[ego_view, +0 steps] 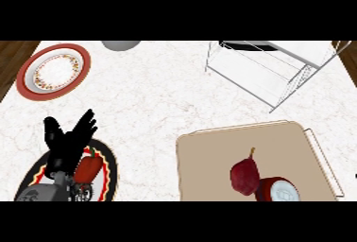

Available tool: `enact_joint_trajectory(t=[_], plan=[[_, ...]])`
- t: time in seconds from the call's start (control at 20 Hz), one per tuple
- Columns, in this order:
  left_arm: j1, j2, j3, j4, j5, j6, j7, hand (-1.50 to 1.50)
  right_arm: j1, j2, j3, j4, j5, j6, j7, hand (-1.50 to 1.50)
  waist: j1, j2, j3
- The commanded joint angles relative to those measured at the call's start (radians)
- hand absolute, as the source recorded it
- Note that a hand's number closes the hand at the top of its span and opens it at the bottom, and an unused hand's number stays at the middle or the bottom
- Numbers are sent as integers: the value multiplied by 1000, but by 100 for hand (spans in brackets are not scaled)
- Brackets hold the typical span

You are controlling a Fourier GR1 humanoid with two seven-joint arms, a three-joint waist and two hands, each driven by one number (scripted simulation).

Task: Pick the can from the tray and place it in the tiered shelf

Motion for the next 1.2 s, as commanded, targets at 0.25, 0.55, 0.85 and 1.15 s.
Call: enact_joint_trajectory(t=[0.25,0.55,0.85,1.15], plan=[[-10,-35,-3,30,-15,20,2,0,-177,289,172,144,370,151,270,-150,-24,-1,0],[42,1,31,-6,10,-26,-9,0,-224,456,185,261,509,224,265,-150,-28,-5,2],[42,-9,55,8,8,-30,-7,0,-295,572,122,310,535,274,178,-150,-30,-6,3],[20,-18,64,28,-27,-35,-15,0,-313,653,64,452,565,217,56,-150,-33,-6,3]])
